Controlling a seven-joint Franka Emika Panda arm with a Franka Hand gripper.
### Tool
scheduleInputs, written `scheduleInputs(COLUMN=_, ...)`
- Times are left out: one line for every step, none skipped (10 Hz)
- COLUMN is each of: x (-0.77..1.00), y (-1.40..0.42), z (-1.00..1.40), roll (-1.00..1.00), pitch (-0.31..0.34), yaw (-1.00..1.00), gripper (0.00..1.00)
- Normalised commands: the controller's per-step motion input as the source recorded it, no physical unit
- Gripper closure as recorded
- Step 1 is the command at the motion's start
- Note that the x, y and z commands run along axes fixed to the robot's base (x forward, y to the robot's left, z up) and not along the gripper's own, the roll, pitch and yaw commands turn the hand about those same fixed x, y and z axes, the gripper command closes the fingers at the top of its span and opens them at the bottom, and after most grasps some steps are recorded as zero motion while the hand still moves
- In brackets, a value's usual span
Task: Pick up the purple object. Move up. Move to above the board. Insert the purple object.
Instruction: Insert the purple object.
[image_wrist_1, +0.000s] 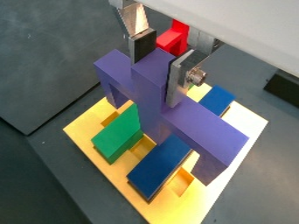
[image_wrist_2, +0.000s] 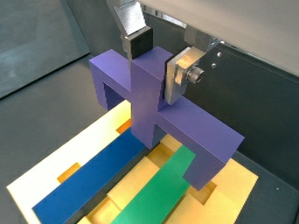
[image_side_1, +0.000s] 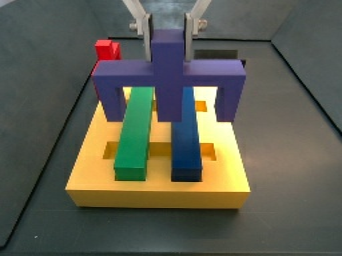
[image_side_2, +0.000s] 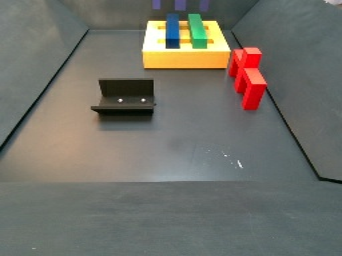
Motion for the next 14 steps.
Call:
scheduleInputs(x=0.09, y=-0.22, z=-0.22, roll=0.06, pitch=-0.004, yaw=0.0, gripper=1.0)
scheduleInputs(x=0.02, y=-0.22, z=-0.17, roll=0.1, pitch=-0.009, yaw=0.0, gripper=1.0)
scheduleInputs(x=0.0, y=-0.17, z=-0.13, roll=0.2, pitch=0.0, yaw=0.05, gripper=1.0)
scheduleInputs(x=0.0, y=-0.15, z=-0.15, roll=0.29, pitch=0.0, yaw=0.08, gripper=1.0)
scheduleInputs(x=-0.07, y=-0.14, z=-0.19, roll=0.27, pitch=0.0, yaw=0.07, gripper=1.0)
scheduleInputs(x=-0.08, y=-0.08, z=-0.21, roll=0.29, pitch=0.0, yaw=0.09, gripper=1.0)
scheduleInputs(x=-0.09, y=-0.04, z=-0.19, roll=0.22, pitch=0.0, yaw=0.09, gripper=1.0)
scheduleInputs(x=-0.19, y=0.0, z=-0.16, roll=0.2, pitch=0.0, yaw=0.06, gripper=1.0)
scheduleInputs(x=-0.03, y=-0.02, z=-0.18, roll=0.09, pitch=0.0, yaw=0.08, gripper=1.0)
scheduleInputs(x=-0.05, y=-0.03, z=-0.23, roll=0.09, pitch=-0.019, yaw=0.07, gripper=1.0)
scheduleInputs(x=0.0, y=-0.08, z=-0.24, roll=0.05, pitch=-0.036, yaw=0.1, gripper=1.0)
scheduleInputs(x=0.17, y=-0.08, z=-0.17, roll=0.03, pitch=0.0, yaw=0.1, gripper=1.0)
scheduleInputs(x=0.09, y=-0.07, z=-0.08, roll=0.03, pitch=0.0, yaw=0.08, gripper=1.0)
scheduleInputs(x=0.02, y=-0.06, z=-0.05, roll=0.03, pitch=0.0, yaw=0.07, gripper=1.0)
